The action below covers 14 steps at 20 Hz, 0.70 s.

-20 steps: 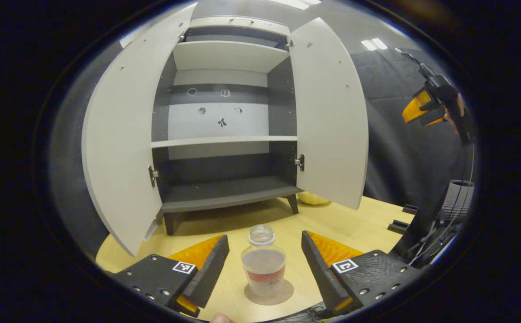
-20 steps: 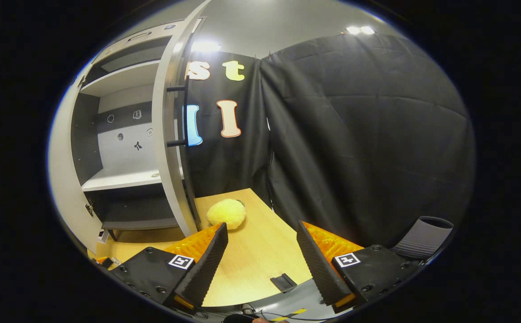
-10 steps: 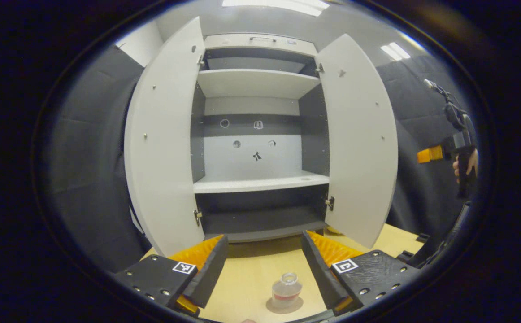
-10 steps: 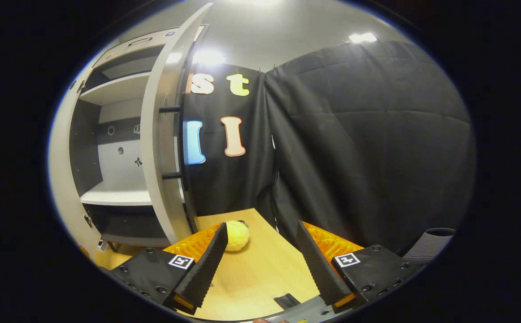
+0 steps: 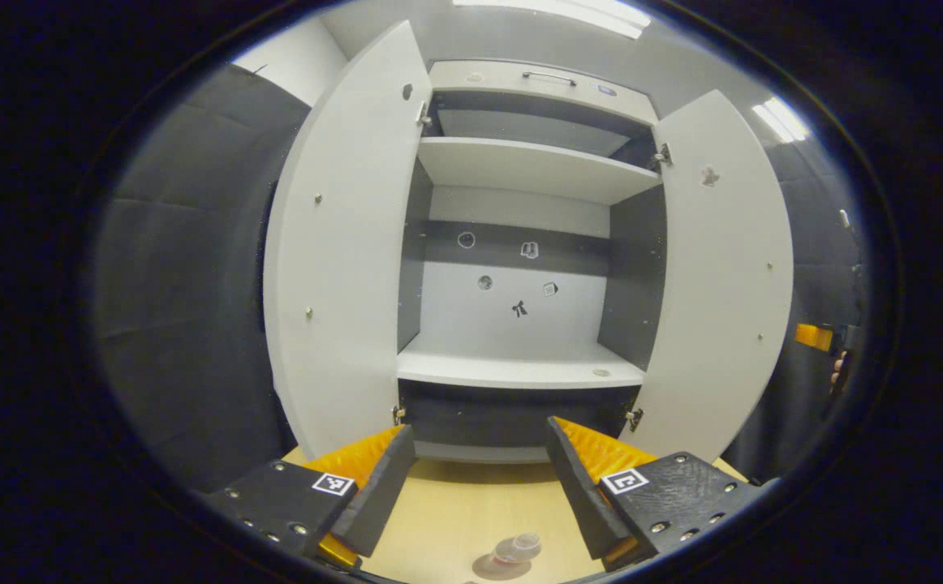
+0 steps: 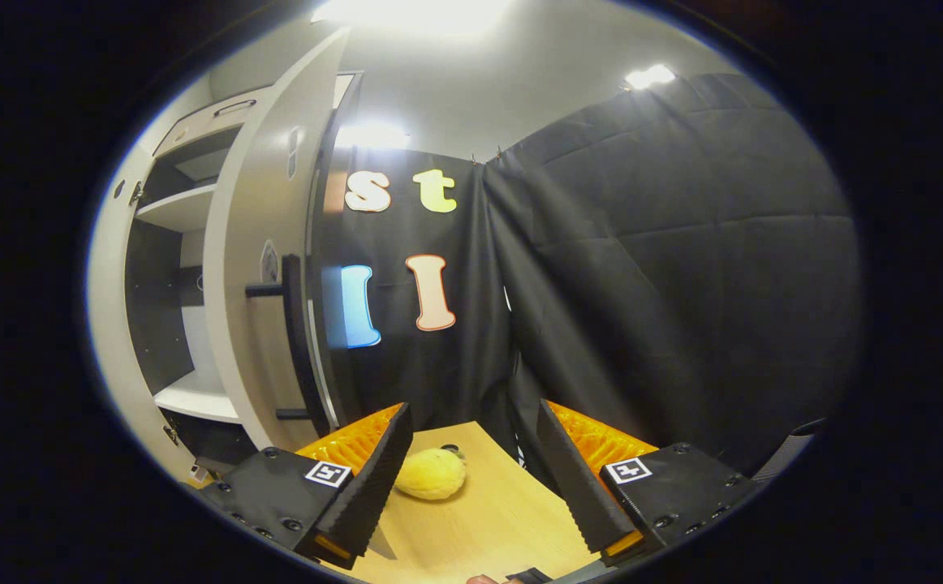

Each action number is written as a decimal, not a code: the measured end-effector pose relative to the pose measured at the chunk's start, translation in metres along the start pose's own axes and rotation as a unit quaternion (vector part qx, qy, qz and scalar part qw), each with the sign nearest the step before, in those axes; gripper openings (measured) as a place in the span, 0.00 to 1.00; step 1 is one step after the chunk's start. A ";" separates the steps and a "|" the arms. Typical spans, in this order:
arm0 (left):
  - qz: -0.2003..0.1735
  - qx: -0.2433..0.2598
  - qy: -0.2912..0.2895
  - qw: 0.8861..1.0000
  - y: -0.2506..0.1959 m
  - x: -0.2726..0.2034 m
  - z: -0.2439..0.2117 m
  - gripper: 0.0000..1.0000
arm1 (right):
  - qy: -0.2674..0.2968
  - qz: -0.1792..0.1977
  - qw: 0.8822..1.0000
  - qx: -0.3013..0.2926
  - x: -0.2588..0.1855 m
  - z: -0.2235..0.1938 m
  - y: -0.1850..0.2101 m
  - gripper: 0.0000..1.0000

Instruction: Grasp the bottle in the cabinet with the left hand and place it on the coaster, then close the right door with the right hand and the left door with the left hand.

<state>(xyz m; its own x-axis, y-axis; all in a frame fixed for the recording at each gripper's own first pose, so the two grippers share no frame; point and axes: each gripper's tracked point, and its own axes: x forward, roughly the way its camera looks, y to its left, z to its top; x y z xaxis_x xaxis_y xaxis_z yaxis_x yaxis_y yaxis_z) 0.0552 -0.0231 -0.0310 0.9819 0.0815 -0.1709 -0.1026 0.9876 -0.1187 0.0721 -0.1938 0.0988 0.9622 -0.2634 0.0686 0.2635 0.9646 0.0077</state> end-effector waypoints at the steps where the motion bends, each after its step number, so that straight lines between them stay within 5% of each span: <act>1: -0.004 -0.005 0.005 1.000 -0.001 0.002 0.003 0.94 | -0.004 0.004 1.000 0.002 0.005 0.007 -0.002 0.98; 2: -0.010 -0.009 0.005 1.000 -0.003 0.003 0.010 0.88 | -0.005 0.006 1.000 0.003 0.009 0.010 -0.005 0.98; 3: -0.008 -0.012 0.001 1.000 -0.002 0.002 0.017 1.00 | -0.006 0.007 1.000 0.004 0.014 0.013 -0.007 0.98; 5: 0.008 -0.011 -0.006 1.000 0.004 0.005 0.031 1.00 | -0.005 0.016 1.000 0.011 0.021 0.018 -0.005 0.98; 6: 0.016 -0.011 -0.006 1.000 0.006 0.007 0.037 0.88 | -0.004 0.025 1.000 0.017 0.025 0.020 0.000 0.98; 7: 0.021 -0.013 -0.004 1.000 0.009 0.009 0.043 0.88 | -0.004 0.037 0.999 0.020 0.029 0.022 0.005 0.98; 8: 0.022 -0.018 0.002 1.000 0.009 0.010 0.046 1.00 | -0.005 0.047 0.999 0.020 0.031 0.024 0.009 0.98; 10: 0.028 -0.022 0.000 0.999 0.012 0.010 0.057 1.00 | -0.012 0.065 0.998 0.013 0.038 0.031 0.014 0.98; 14: 0.052 -0.014 -0.016 0.998 0.021 0.009 0.069 0.94 | -0.011 0.111 0.994 0.017 0.051 0.041 0.031 0.98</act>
<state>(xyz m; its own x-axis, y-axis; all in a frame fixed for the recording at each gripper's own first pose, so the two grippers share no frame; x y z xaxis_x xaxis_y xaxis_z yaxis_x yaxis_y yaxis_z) 0.0731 0.0076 0.0320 0.9704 0.1871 -0.1527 -0.2073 0.9697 -0.1295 0.1266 -0.1773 0.1431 0.9945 -0.0451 0.0943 0.0430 0.9988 0.0242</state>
